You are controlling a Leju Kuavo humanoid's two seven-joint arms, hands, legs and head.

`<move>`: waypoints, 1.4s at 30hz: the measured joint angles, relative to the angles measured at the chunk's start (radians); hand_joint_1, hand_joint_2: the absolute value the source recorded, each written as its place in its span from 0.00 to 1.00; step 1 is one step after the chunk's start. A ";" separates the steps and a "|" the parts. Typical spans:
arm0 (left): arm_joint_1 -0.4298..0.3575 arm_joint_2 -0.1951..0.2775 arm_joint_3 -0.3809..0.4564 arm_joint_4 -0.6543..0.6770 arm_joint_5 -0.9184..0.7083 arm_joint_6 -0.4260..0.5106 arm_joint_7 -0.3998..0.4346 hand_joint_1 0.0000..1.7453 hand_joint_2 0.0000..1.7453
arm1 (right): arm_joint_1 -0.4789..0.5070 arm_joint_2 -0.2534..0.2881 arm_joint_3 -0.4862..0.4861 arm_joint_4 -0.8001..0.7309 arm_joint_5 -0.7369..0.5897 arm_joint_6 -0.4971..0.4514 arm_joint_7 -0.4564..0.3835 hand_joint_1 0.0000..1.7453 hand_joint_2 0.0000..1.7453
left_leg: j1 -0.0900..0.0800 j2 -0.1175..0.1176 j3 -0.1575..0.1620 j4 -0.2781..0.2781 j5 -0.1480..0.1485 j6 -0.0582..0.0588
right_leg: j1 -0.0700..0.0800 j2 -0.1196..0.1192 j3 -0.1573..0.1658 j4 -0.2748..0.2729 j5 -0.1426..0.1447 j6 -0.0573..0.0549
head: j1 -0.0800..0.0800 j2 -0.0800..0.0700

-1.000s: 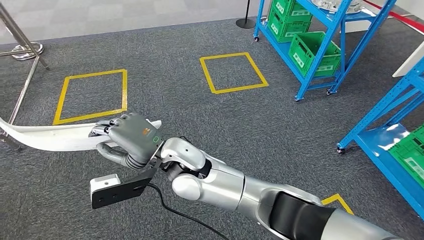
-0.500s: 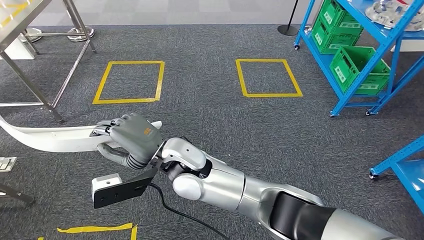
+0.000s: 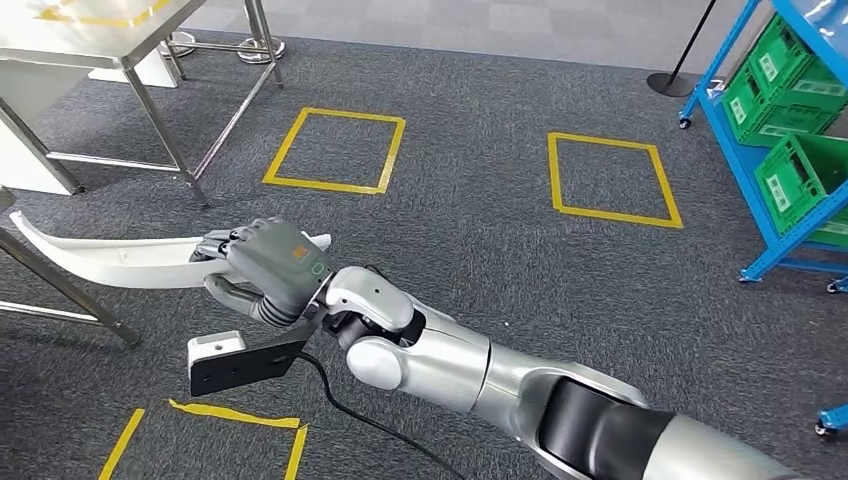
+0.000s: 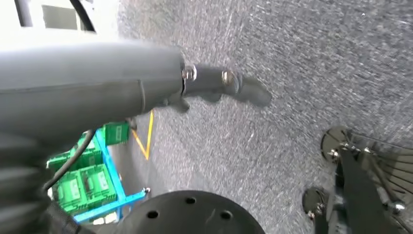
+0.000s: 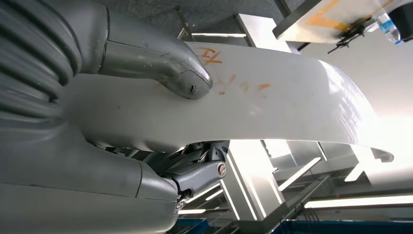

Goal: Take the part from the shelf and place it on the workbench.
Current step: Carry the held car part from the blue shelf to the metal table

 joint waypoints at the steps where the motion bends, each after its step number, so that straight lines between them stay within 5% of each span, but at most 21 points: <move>1: 0.001 0.000 0.000 0.000 0.000 0.000 0.000 0.00 1.00 | -0.003 0.005 0.000 0.002 0.000 0.000 0.000 1.00 1.00 | -0.002 0.016 -0.005 0.004 -0.004 -0.005 | -0.002 -0.012 0.004 -0.010 0.006 -0.004 | -0.001 0.000; 4: -0.002 0.000 0.000 0.000 -0.002 0.000 -0.001 0.00 1.00 | -0.008 0.014 0.000 0.008 -0.001 0.000 0.005 1.00 1.00 | -0.010 0.108 -0.061 0.121 -0.079 -0.015 | -0.006 -0.056 0.010 -0.029 0.019 -0.014 | -0.009 0.000; 6: -0.005 0.001 0.000 0.000 -0.006 0.000 -0.002 0.00 1.00 | -0.010 0.014 0.000 0.014 -0.003 0.003 0.018 1.00 1.00 | -0.009 0.128 -0.109 0.239 -0.131 -0.024 | -0.005 -0.089 0.007 -0.027 0.018 -0.016 | -0.010 0.000; 7: -0.006 0.001 0.000 -0.001 -0.008 0.000 -0.003 0.00 1.00 | -0.012 0.015 0.000 0.017 -0.004 0.004 0.026 1.00 1.00 | -0.008 0.131 -0.114 0.261 -0.135 -0.028 | -0.006 -0.105 0.005 -0.025 0.017 -0.015 | -0.010 0.000; 8: -0.007 0.002 0.000 -0.002 -0.013 0.000 -0.004 0.00 1.00 | -0.014 0.015 -0.001 0.019 -0.004 0.005 0.032 1.00 1.00 | -0.007 0.136 -0.097 0.241 -0.120 -0.031 | -0.007 -0.119 0.004 -0.022 0.015 -0.013 | -0.010 0.000; 10: -0.007 0.002 -0.001 -0.004 -0.023 0.002 -0.006 0.00 1.00 | -0.021 0.015 -0.007 0.021 -0.001 0.005 0.040 1.00 1.00 | -0.007 0.172 -0.022 0.117 -0.071 -0.035 | -0.009 -0.143 0.001 -0.010 0.008 -0.004 | -0.011 0.000; 13: -0.011 -0.002 -0.004 -0.006 -0.036 0.005 -0.010 0.00 1.00 | -0.038 0.014 -0.017 0.023 0.011 -0.001 0.047 1.00 1.00 | -0.011 0.214 0.036 0.012 -0.046 -0.011 | 0.000 -0.171 -0.004 0.009 -0.003 0.013 | -0.008 0.000; 15: -0.013 -0.003 -0.006 -0.007 -0.041 0.006 -0.011 0.00 1.00 | -0.049 0.014 -0.024 0.023 0.016 -0.014 0.049 1.00 1.00 | -0.011 0.189 0.031 0.014 -0.041 0.009 | 0.001 -0.187 -0.003 0.010 -0.005 0.021 | -0.006 0.000; 17: -0.014 -0.004 -0.007 -0.007 -0.043 0.006 -0.011 0.00 1.00 | -0.061 0.014 -0.040 0.019 0.018 -0.027 0.051 1.00 1.00 | -0.007 0.167 0.028 0.012 -0.036 0.022 | -0.006 -0.153 -0.013 0.038 -0.028 0.032 | -0.005 0.000; 19: -0.016 -0.005 -0.007 -0.007 -0.043 0.006 -0.012 0.00 1.00 | -0.069 0.013 -0.065 0.011 0.018 -0.034 0.052 1.00 1.00 | -0.004 0.144 0.024 0.011 -0.031 0.032 | -0.012 -0.086 -0.058 0.141 -0.087 0.043 | -0.004 0.000; 21: -0.018 -0.006 -0.007 -0.007 -0.043 0.006 -0.014 0.00 1.00 | -0.072 0.011 -0.087 0.005 0.018 -0.035 0.055 1.00 1.00 | -0.004 0.118 0.020 0.011 -0.028 0.035 | -0.014 -0.060 -0.121 0.274 -0.140 0.046 | -0.003 0.000; 22: -0.018 -0.007 -0.007 -0.007 -0.043 0.006 -0.014 0.00 1.00 | -0.072 0.011 -0.096 0.003 0.018 -0.034 0.057 1.00 1.00 | -0.005 0.103 0.019 0.011 -0.027 0.036 | -0.014 -0.057 -0.138 0.305 -0.142 0.044 | -0.003 0.000; 24: -0.018 -0.007 -0.007 -0.007 -0.043 0.006 -0.014 0.00 1.00 | -0.073 0.010 -0.107 -0.003 0.018 -0.034 0.058 1.00 1.00 | -0.006 0.073 0.019 0.011 -0.024 0.033 | -0.014 -0.047 -0.113 0.243 -0.089 0.036 | -0.003 0.000; 27: -0.020 -0.010 -0.007 -0.007 -0.043 0.006 -0.015 0.00 1.00 | -0.077 0.009 -0.119 -0.013 0.018 -0.033 0.057 1.00 1.00 | -0.005 0.032 0.015 0.011 -0.018 0.022 | -0.014 0.015 -0.023 0.046 -0.005 0.020 | -0.004 0.000; 29: -0.019 -0.012 -0.007 -0.007 -0.041 0.006 -0.015 0.00 1.00 | -0.081 0.009 -0.126 -0.016 0.018 -0.033 0.058 1.00 1.00 | -0.001 0.009 0.008 0.007 -0.010 0.008 | -0.011 0.025 -0.009 0.012 -0.003 0.017 | -0.004 0.000; 31: -0.015 -0.013 -0.007 -0.006 -0.038 0.006 -0.015 0.00 1.00 | -0.086 0.010 -0.132 -0.019 0.018 -0.033 0.059 1.00 1.00 | 0.001 0.000 0.001 0.003 -0.005 -0.005 | -0.012 0.000 -0.004 0.002 0.004 0.015 | -0.003 0.000; 33: -0.014 -0.013 -0.007 -0.006 -0.036 0.006 -0.016 0.00 1.00 | -0.096 0.012 -0.138 -0.023 0.018 -0.034 0.056 1.00 1.00 | -0.005 0.051 -0.024 0.046 -0.035 -0.011 | -0.016 -0.028 0.002 -0.013 0.014 0.007 | -0.007 0.000; 35: -0.016 -0.013 -0.007 -0.006 -0.034 0.006 -0.017 0.00 1.00 | -0.105 0.012 -0.145 -0.024 0.018 -0.034 0.052 1.00 1.00 | -0.009 0.113 -0.079 0.168 -0.099 -0.014 | -0.016 -0.057 0.002 -0.017 0.016 0.000 | -0.011 0.000; 37: -0.017 -0.013 -0.007 -0.006 -0.033 0.006 -0.018 0.00 1.00 | -0.107 0.012 -0.152 -0.024 0.018 -0.034 0.049 1.00 1.00 | -0.008 0.130 -0.122 0.271 -0.137 -0.020 | -0.014 -0.088 0.000 -0.014 0.015 -0.001 | -0.011 0.000; 39: -0.016 -0.012 -0.007 -0.006 -0.033 0.006 -0.018 0.00 1.00 | -0.110 0.012 -0.157 -0.024 0.018 -0.034 0.046 1.00 1.00 | -0.008 0.141 -0.093 0.232 -0.104 -0.022 | -0.014 -0.117 0.000 -0.010 0.011 0.001 | -0.011 0.000; 42: -0.018 -0.011 -0.007 -0.006 -0.033 0.006 -0.017 0.00 1.00 | -0.122 0.012 -0.165 -0.024 0.018 -0.036 0.041 1.00 1.00 | -0.014 0.196 0.015 0.045 -0.036 -0.013 | -0.009 -0.150 -0.002 0.003 0.001 0.012 | -0.010 0.000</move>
